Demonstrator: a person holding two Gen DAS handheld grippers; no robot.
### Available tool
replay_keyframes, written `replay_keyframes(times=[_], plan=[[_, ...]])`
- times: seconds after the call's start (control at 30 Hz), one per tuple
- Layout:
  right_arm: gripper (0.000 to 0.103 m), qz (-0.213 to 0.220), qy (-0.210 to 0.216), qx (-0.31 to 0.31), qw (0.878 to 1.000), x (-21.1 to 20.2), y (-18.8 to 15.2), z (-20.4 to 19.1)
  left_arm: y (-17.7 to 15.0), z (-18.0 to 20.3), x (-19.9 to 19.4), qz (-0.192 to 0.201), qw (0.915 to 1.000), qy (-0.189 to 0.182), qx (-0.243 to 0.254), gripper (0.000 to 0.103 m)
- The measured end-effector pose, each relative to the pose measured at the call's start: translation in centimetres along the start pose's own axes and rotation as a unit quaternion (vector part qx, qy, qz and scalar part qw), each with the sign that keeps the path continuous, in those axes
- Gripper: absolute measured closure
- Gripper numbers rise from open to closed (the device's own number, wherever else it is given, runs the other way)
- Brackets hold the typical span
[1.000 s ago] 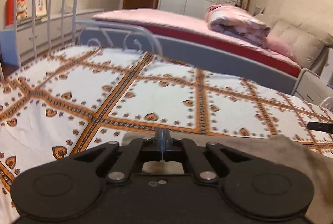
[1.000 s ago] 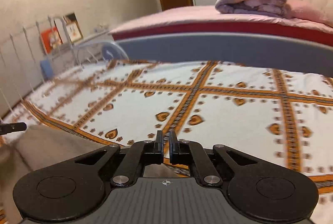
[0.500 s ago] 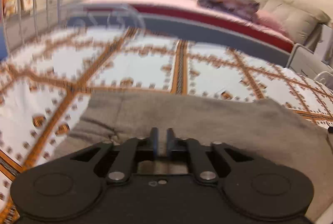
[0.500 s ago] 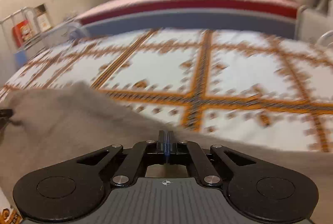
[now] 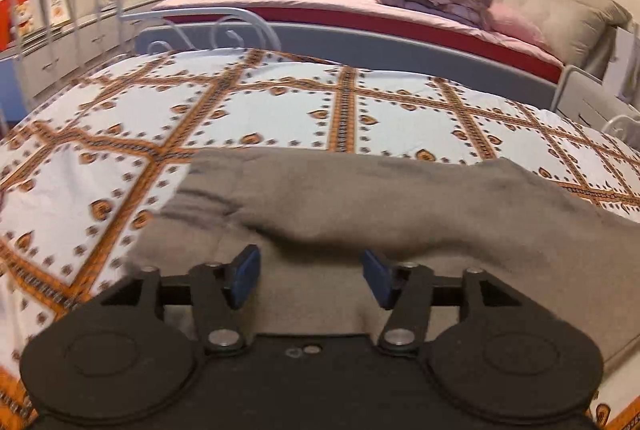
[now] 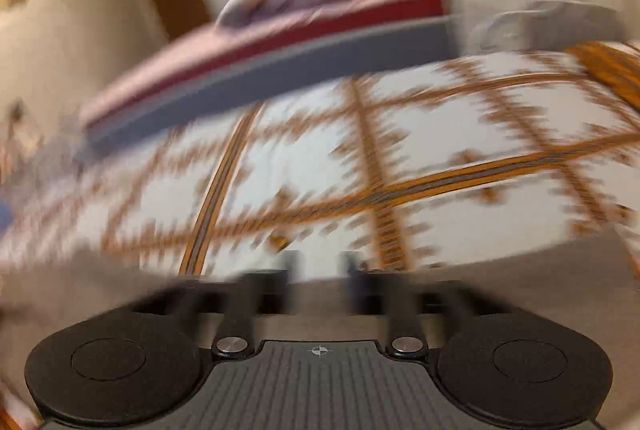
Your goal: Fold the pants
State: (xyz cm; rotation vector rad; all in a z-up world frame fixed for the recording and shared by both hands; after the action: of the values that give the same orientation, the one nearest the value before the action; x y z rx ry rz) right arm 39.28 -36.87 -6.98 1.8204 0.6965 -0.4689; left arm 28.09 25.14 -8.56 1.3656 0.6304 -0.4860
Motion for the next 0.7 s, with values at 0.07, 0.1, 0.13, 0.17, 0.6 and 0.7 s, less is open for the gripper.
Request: replay_keyframes(times=[0.07, 0.1, 0.13, 0.17, 0.6, 0.7], plan=[[0.014, 0.046, -0.008, 0.039, 0.998, -4.0, 0.4, 3.9, -0.7, -0.6, -0.5, -0.002, 1.0000, -0.009, -0.002, 0.050], [0.015, 0.050, -0.009, 0.053, 0.997, -5.2, 0.6, 5.5, -1.0, -0.7, -0.7, -0.003, 0.9999, -0.013, 0.001, 0.050], [0.019, 0.046, -0.009, 0.072, 0.996, -6.4, 0.2, 7.1, -1.2, -0.8, -0.9, -0.003, 0.9999, -0.015, 0.007, 0.050], [0.035, 0.044, -0.012, 0.090, 0.995, -7.5, -0.3, 8.6, -1.3, -0.8, -1.0, -0.001, 0.9998, -0.016, 0.012, 0.050], [0.059, -0.022, -0.035, 0.307, 0.951, -11.6, -6.1, 19.2, -1.3, 2.1, -0.1, -0.019, 0.9995, -0.017, 0.019, 0.046], [0.059, -0.039, -0.030, 0.328, 0.943, -10.4, -6.9, 19.6, -2.1, 2.8, 0.5, -0.033, 0.9982, -0.014, 0.049, 0.045]])
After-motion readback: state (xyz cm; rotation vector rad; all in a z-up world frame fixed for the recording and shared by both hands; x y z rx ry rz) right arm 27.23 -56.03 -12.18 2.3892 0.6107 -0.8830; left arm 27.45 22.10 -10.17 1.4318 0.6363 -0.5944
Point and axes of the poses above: each gripper's, at about its wrist camera, not at the fingertips, and x roughly the way its jaws point, z to its right, y to its top, the point moved 7 cm from there along x, roughly the way its jaws point, and after that the axes turned 2 degrees about -y, right-handed, at the moved point
